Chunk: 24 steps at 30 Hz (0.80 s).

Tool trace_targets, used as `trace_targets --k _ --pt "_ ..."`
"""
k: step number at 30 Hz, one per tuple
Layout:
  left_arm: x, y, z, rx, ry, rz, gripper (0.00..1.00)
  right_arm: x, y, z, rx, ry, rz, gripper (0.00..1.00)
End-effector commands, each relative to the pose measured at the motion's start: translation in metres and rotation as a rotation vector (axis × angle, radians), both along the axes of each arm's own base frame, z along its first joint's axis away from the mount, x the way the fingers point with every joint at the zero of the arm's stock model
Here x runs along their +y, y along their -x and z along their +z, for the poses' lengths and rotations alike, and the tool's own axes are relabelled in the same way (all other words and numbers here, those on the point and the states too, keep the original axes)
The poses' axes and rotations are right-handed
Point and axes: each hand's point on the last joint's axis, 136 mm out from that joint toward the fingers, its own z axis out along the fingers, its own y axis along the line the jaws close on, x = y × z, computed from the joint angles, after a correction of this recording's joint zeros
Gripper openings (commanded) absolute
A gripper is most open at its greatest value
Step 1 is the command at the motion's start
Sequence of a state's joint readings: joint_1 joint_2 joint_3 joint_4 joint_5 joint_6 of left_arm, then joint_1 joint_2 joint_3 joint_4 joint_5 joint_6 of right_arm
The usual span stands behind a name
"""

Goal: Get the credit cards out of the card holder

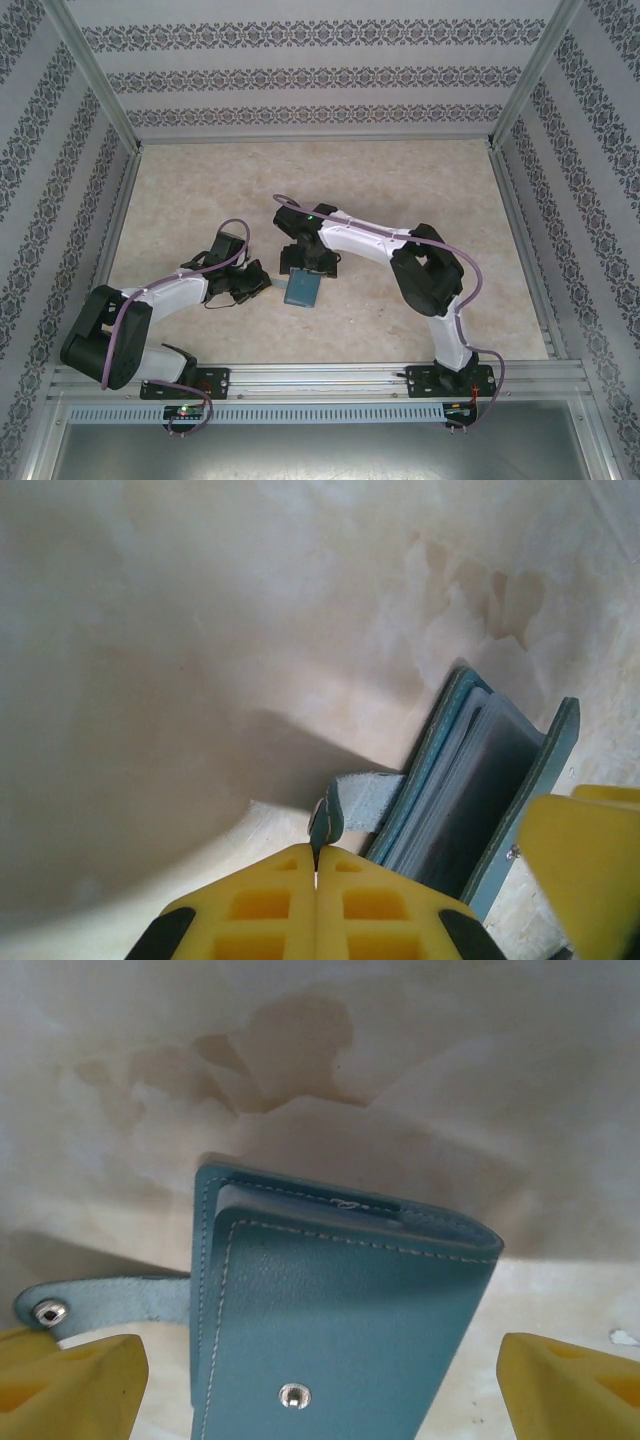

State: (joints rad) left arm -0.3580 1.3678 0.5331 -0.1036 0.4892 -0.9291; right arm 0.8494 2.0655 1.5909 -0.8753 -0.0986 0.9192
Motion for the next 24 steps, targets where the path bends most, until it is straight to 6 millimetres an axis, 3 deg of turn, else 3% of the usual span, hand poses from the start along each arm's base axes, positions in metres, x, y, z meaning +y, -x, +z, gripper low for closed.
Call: trace_targets --k 1,7,16,24 --pt "0.002 0.000 0.004 -0.016 0.016 0.007 0.05 -0.002 0.004 -0.003 0.009 0.045 -0.015 0.90" --pt "0.003 -0.001 0.004 -0.018 0.008 0.012 0.05 -0.014 0.009 -0.007 0.011 0.086 -0.013 0.88" --pt "0.007 0.000 0.001 -0.011 -0.010 0.028 0.05 -0.028 0.015 0.016 -0.029 0.080 -0.008 0.82" --pt "0.010 0.000 0.001 -0.014 -0.023 0.041 0.05 -0.041 0.023 0.030 -0.040 0.070 0.014 0.62"
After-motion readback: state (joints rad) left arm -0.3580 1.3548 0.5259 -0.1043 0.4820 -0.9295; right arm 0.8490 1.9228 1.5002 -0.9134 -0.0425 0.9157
